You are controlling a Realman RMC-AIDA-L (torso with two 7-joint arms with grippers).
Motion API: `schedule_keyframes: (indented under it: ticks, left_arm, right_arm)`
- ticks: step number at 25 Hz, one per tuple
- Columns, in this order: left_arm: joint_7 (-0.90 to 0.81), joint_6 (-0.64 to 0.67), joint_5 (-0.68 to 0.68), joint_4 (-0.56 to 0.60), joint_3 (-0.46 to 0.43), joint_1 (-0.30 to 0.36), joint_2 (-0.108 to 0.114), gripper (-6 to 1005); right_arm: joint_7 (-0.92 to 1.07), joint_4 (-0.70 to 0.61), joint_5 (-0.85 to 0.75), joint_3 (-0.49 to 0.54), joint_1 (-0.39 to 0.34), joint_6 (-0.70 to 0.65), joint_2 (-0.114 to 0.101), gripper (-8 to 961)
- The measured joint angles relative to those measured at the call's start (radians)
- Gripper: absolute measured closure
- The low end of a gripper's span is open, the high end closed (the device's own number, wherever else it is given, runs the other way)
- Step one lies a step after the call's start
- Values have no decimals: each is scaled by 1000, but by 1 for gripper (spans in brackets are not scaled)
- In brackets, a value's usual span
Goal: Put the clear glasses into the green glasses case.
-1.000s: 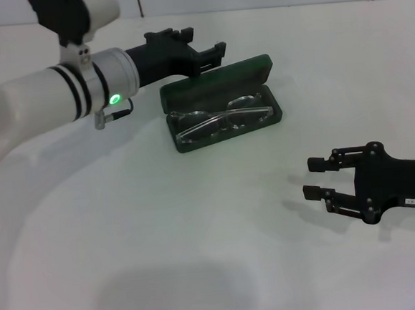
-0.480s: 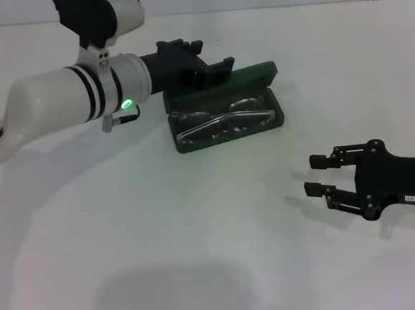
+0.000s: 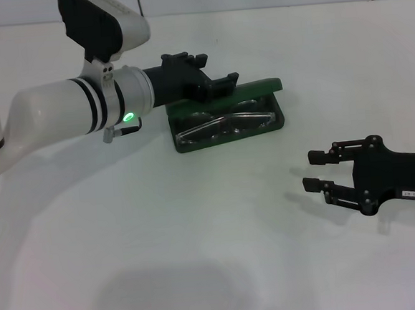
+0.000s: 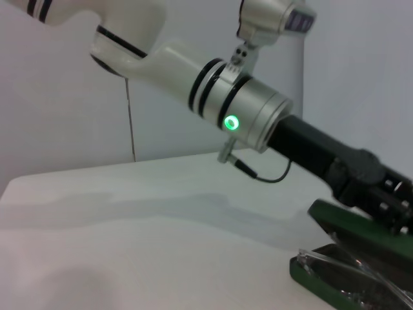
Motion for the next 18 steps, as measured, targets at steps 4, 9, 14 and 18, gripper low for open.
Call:
schedule_keyframes:
  ticks: [4,9,14,18]
  left_arm:
    - [19,0,1,0,0,13,-2,291]
    - [29,-4,6,-6,0,23,-4,292]
    - [39,-3,-2,3,-1,33,-4,292]
    - [39,13,-6,39,-7,56,-2,292]
  right_arm:
    - [0,0,0,0,0,5,0,546]
    - [0,0,0,0,2,5,0,547]
    - [0,0,0,0,4,7,2,547]
    - [0,0,4,0,5,7,2,538]
